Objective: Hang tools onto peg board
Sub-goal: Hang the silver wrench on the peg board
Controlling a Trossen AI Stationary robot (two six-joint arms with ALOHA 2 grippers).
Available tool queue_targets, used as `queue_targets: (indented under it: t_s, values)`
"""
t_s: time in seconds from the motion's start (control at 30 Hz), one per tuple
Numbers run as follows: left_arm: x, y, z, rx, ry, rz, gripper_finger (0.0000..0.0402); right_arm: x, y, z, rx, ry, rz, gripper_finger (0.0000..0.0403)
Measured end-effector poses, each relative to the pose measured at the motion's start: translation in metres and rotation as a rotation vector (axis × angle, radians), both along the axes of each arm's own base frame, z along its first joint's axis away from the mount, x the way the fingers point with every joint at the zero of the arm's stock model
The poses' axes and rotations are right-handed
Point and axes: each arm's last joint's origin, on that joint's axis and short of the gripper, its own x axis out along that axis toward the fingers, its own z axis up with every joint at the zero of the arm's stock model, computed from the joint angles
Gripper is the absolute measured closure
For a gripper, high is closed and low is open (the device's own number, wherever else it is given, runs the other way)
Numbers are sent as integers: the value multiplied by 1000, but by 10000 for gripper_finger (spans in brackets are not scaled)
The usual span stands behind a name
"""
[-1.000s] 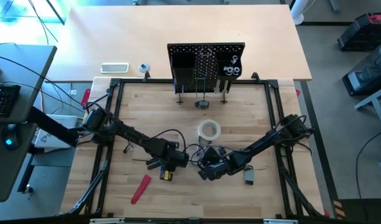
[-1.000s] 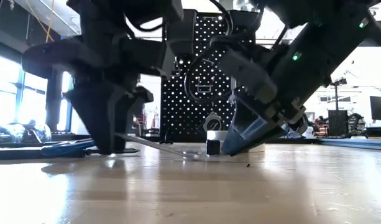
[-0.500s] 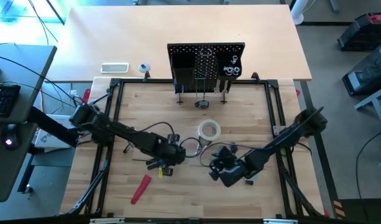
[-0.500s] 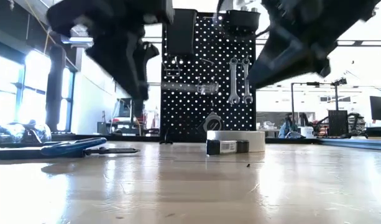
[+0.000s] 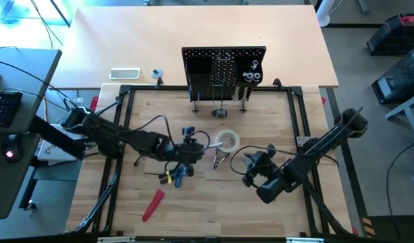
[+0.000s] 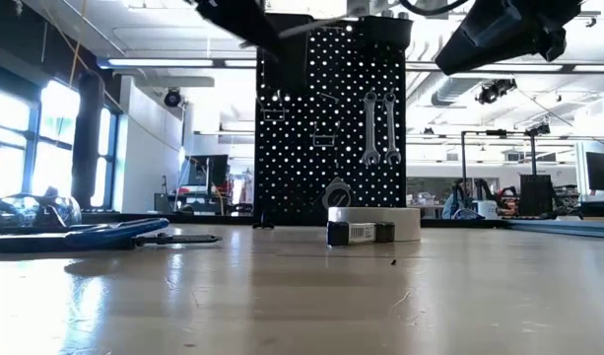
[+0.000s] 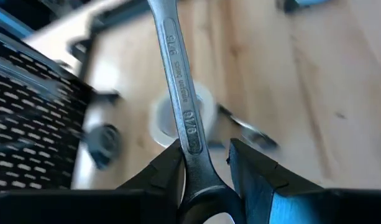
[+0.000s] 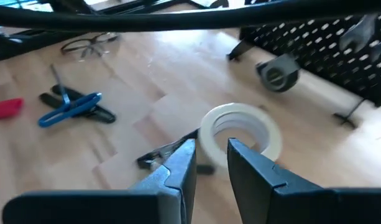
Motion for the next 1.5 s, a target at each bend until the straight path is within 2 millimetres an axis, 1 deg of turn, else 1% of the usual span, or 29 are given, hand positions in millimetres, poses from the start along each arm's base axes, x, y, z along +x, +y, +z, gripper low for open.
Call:
queue_targets:
  t_s: [0.23, 0.4, 0.53, 0.67, 0.9, 1.07, 1.3, 1.37, 1.5]
  values:
    - [13, 19, 13, 78, -126, 11, 300, -11, -9, 1, -98, 57, -35, 316]
    - [20, 36, 19, 87, -181, 11, 300, -23, -19, 9, -150, 122, -27, 316]
    - [23, 49, 22, 68, -206, 9, 300, -35, -28, 24, -163, 151, 7, 316]
    - [25, 61, 24, 69, -223, 19, 300, -49, -39, 43, -188, 157, 58, 316]
    - [29, 71, 30, 114, -282, 24, 300, -79, -62, 77, -215, 124, 158, 316]
    - [32, 80, 38, 146, -355, 36, 300, -102, -78, 101, -194, 66, 296, 316]
    - [40, 92, 41, 177, -434, 57, 300, -126, -91, 132, -253, -74, 622, 316]
    - [42, 96, 37, 178, -423, 63, 300, -134, -96, 140, -289, -125, 694, 316]
    - [51, 103, 28, 176, -423, 74, 300, -152, -108, 152, -371, -217, 780, 316]
